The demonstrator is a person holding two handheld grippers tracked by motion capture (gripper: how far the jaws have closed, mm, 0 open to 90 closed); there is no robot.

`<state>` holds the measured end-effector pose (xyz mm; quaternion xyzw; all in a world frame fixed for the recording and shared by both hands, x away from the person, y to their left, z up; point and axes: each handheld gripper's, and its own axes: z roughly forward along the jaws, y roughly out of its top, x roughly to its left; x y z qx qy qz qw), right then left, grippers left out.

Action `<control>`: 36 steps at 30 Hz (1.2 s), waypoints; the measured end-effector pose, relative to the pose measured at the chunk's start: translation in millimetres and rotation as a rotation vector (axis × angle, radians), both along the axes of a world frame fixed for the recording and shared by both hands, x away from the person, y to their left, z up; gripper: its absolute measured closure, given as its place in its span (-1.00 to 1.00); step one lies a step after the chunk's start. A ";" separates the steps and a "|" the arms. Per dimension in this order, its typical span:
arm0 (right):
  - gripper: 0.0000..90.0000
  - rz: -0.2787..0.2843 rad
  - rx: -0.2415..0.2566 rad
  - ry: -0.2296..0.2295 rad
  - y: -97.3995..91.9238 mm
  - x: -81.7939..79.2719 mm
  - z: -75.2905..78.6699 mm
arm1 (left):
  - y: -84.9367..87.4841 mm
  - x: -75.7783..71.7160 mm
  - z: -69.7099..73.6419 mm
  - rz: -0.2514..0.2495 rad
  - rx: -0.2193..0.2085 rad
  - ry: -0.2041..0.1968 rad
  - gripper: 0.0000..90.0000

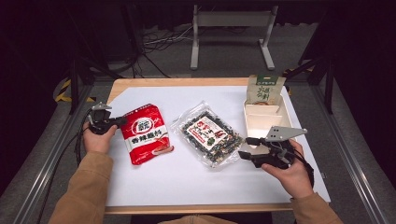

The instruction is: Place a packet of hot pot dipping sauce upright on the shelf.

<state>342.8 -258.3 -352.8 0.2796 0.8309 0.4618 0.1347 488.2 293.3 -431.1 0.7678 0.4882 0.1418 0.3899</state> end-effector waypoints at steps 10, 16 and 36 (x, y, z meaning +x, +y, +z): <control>-0.08 -0.005 0.001 -0.002 -1.4 0.2 0.3 | -4.9 -4.5 4.7 -0.010 0.035 -0.035 0.99; -0.08 -0.006 0.001 -0.006 -1.8 0.1 0.7 | -4.9 -11.4 14.4 -0.028 0.014 -0.043 0.99; -0.08 -0.008 0.003 -0.011 -1.1 1.9 0.7 | -8.1 -51.5 74.2 -0.090 -0.008 -0.152 1.00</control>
